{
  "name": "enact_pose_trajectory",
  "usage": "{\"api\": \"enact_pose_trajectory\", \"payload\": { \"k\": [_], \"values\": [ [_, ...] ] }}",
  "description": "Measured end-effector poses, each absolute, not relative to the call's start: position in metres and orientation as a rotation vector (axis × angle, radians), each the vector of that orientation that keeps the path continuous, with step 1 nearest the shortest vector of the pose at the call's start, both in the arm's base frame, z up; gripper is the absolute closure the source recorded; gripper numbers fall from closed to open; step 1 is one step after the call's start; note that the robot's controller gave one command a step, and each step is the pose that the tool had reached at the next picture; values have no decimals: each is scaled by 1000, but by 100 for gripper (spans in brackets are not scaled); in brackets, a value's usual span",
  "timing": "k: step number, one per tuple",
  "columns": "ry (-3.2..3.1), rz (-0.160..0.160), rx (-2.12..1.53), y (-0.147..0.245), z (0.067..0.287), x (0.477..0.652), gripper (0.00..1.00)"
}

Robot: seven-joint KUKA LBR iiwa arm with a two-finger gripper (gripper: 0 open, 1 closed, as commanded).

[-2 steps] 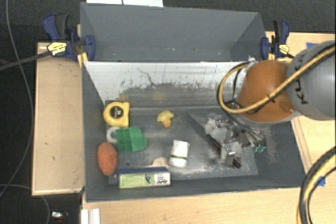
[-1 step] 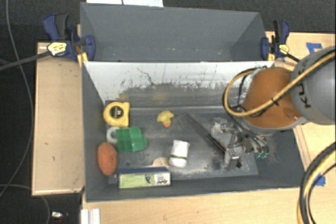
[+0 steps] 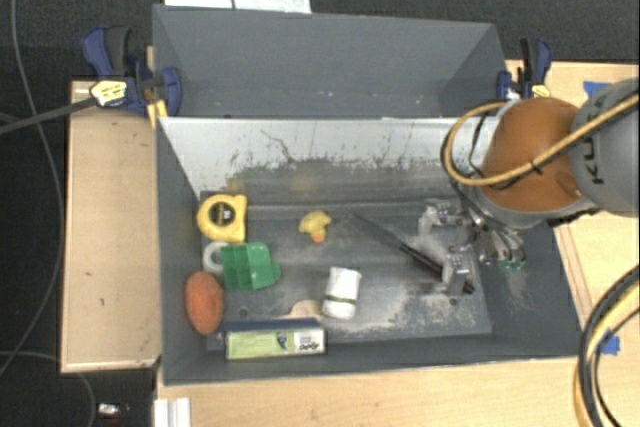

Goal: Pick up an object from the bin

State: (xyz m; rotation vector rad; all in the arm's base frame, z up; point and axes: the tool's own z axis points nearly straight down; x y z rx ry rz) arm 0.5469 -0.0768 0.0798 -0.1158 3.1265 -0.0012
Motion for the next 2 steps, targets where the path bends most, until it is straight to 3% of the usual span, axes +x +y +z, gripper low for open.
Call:
{"api": "enact_pose_trajectory", "payload": {
  "k": [1, 2],
  "values": [
    [3131, 2, 140, -132, 70, 546, 100],
    [3131, 2, 141, -132, 70, 546, 100]
  ]
}}
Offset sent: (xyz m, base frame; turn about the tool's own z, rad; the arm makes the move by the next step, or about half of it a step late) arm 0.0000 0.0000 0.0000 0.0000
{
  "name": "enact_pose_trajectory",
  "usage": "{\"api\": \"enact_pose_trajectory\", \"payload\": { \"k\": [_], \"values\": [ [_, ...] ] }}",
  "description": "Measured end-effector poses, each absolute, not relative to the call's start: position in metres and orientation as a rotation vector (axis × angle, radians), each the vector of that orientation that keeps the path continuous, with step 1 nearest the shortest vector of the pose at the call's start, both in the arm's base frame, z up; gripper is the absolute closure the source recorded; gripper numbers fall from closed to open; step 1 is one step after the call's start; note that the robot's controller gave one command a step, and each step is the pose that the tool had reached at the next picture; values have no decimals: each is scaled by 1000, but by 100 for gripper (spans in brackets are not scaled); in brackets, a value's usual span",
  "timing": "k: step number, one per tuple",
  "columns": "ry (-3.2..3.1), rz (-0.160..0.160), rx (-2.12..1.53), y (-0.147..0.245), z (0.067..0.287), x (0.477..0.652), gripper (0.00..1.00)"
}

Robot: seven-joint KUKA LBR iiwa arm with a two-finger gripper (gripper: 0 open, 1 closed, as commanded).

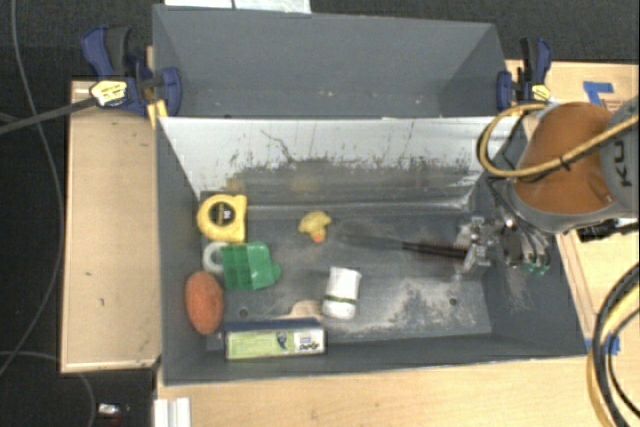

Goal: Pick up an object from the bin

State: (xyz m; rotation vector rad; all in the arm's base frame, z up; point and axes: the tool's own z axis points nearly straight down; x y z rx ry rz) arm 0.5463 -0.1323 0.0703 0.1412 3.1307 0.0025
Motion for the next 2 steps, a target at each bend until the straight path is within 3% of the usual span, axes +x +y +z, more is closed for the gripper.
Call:
{"api": "enact_pose_trajectory", "payload": {
  "k": [1, 2],
  "values": [
    [3135, 4, 100, -119, 142, 532, 100],
    [3141, 6, -12, -113, 219, 540, 100]
  ]
}}
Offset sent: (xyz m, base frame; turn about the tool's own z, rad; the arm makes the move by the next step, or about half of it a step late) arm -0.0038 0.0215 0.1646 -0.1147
